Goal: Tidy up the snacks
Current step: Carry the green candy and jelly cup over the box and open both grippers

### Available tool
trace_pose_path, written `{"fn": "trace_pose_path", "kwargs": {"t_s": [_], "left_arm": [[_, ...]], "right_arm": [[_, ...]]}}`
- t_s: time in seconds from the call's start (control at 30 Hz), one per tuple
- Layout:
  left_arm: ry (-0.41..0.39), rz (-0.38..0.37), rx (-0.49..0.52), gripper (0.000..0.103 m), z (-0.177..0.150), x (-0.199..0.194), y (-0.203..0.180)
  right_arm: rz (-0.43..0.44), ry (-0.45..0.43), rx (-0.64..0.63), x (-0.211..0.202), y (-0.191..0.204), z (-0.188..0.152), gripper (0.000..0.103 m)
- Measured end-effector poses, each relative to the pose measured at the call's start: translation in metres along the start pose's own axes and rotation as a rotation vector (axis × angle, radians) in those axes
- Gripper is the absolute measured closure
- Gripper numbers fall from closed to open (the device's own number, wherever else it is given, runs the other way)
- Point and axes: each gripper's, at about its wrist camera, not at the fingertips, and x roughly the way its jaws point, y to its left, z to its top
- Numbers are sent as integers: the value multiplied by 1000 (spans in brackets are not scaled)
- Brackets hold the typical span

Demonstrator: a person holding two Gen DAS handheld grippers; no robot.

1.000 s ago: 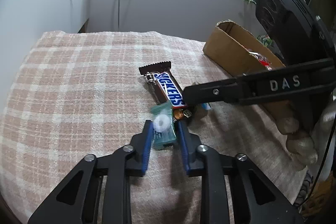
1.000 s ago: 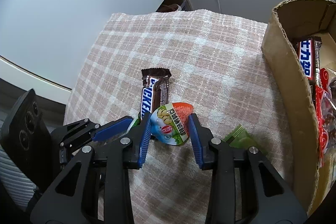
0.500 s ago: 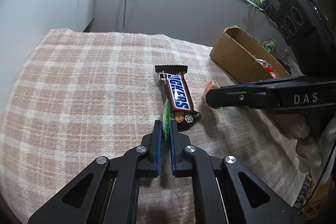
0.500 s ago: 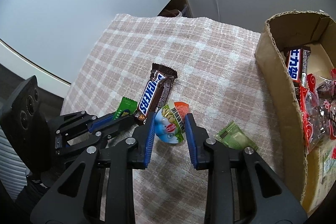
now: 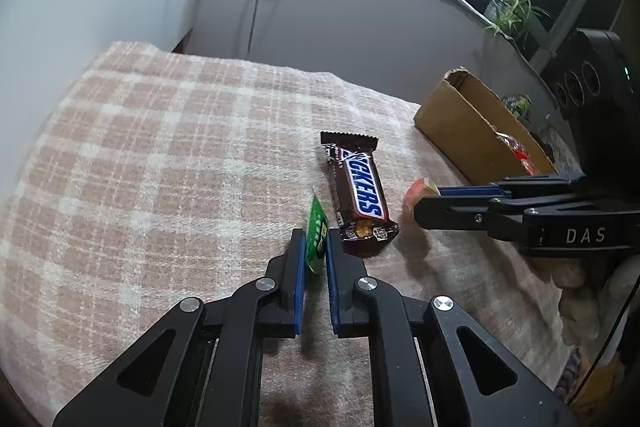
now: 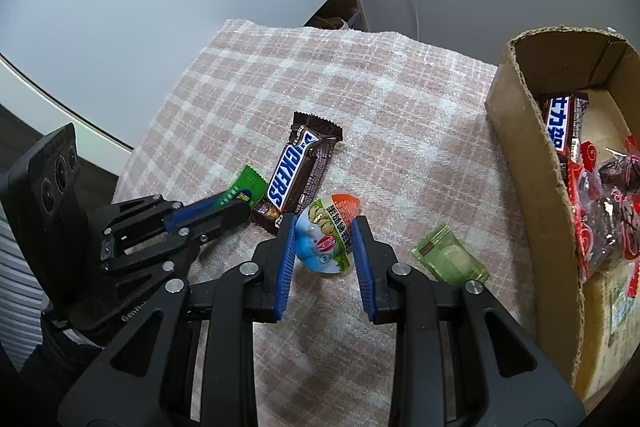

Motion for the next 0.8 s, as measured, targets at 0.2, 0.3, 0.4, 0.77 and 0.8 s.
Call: {"fn": "trace_pose_path", "kwargs": {"t_s": [0.2,0.3,0.4,0.77,0.8], "left_arm": [[-26,25,54,98,1,-2,-12],[-43,28,44,98,2,-6,-11],[-58,14,30,98,4,-11,-10],[-101,-41,72,98,25,-24,-47],[-98,-45,75,98,26,-23,-51]], "right_arm": [[-8,-24,-19,-14,4,-3,74],[-8,-40,-25,-26,4,-5,74],[-14,-62,-35,-43,2,-9,74],[-90,-123,-51,-112,-30,-34,74],[-98,-128,-44,-118,-36,-36,74]]}}
